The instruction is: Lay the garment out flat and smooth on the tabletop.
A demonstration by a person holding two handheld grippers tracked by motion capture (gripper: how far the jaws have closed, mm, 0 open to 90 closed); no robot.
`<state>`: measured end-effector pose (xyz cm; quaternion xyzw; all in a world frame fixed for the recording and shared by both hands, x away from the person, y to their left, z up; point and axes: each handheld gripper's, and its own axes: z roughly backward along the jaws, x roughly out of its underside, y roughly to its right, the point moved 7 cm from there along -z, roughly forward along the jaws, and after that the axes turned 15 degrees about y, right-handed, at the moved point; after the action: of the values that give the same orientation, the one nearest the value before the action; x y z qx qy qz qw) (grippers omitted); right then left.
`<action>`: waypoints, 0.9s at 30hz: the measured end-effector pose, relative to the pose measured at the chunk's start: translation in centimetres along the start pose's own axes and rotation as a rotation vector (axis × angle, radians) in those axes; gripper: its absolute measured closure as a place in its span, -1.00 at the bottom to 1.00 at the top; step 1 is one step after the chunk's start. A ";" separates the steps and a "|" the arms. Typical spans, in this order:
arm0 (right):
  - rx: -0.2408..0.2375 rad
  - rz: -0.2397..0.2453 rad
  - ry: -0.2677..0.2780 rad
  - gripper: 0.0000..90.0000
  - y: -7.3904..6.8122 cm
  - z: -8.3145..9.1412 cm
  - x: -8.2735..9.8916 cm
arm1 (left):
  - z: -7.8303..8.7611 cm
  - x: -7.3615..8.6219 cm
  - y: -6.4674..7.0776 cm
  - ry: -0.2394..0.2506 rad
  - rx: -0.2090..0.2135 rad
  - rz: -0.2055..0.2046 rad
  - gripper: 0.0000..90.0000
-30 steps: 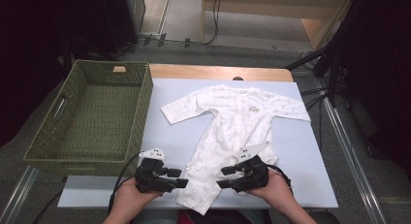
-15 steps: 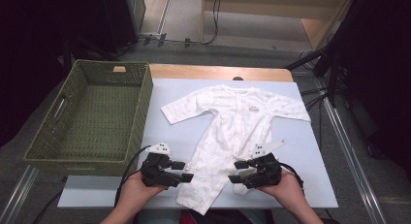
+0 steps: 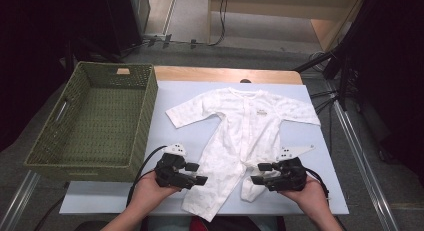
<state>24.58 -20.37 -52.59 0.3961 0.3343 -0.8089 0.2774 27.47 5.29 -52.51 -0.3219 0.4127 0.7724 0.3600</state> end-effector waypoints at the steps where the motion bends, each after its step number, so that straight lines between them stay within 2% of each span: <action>1: 0.008 -0.005 0.004 -0.14 0.1 0.2 0.1 | -0.1 -0.1 0.0 -0.001 0.003 -0.001 -0.19; 8: 0.058 -0.025 0.020 -0.14 1.1 1.8 0.6 | -0.7 -0.4 0.1 -0.005 0.017 -0.020 -0.19; 15: 0.117 -0.033 0.041 -0.13 2.6 3.4 1.1 | -1.1 -0.7 0.0 -0.006 0.021 -0.024 -0.19; 20: 0.153 -0.056 0.048 -0.07 3.6 4.0 1.5 | -1.6 -0.8 0.0 -0.006 0.026 -0.025 -0.19; 24: 0.164 -0.057 0.050 -0.02 3.8 3.9 1.6 | -1.8 -0.9 -0.1 -0.009 0.023 -0.026 -0.19; 27: 0.143 -0.053 0.055 0.01 3.5 3.4 1.3 | -1.8 -0.9 -0.1 -0.010 0.021 -0.027 -0.19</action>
<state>24.79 -25.38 -53.20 0.4279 0.2937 -0.8266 0.2175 28.35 3.48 -52.66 -0.3198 0.4146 0.7645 0.3759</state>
